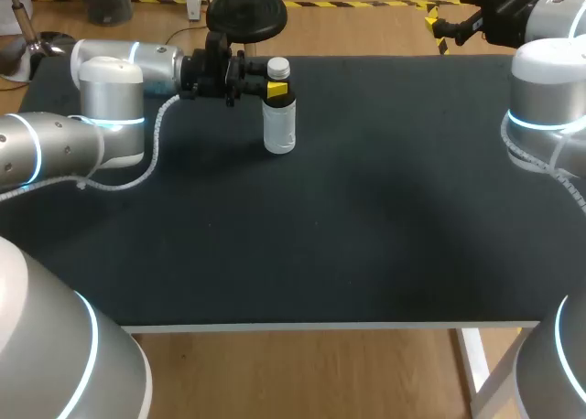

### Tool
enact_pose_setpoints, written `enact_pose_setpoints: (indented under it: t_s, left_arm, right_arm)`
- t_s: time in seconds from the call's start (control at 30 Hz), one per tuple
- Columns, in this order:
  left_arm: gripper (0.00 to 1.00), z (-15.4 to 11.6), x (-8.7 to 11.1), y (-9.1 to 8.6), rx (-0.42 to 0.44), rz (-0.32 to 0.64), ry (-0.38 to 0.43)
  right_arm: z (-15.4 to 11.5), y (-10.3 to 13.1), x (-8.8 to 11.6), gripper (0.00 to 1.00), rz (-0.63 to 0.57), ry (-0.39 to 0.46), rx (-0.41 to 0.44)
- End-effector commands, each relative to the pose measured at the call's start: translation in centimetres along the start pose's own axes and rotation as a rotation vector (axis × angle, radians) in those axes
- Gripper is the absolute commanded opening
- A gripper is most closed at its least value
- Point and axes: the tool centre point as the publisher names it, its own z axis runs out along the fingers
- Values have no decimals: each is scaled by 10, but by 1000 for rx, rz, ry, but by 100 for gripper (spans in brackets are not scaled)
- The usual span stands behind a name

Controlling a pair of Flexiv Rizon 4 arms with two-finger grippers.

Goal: Unscrew the bottle cap

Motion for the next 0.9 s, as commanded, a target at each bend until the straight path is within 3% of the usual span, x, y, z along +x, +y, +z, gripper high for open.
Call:
enact_pose_setpoints:
  t_s: [0.03,0.47,0.63,0.9]
  left_arm:
    - [0,0,0,0,0,1,1]
    - [0,0,0,0,0,1,1]
    - [0,0,0,0,0,1,1]
    - [0,0,0,0,0,1,1]
  right_arm:
    - [0,0,0,100,0,0,0]
    - [0,0,0,100,0,0,0]
    - [17,12,35,100,2,51,-90]
    - [44,26,110,100,18,126,-222]
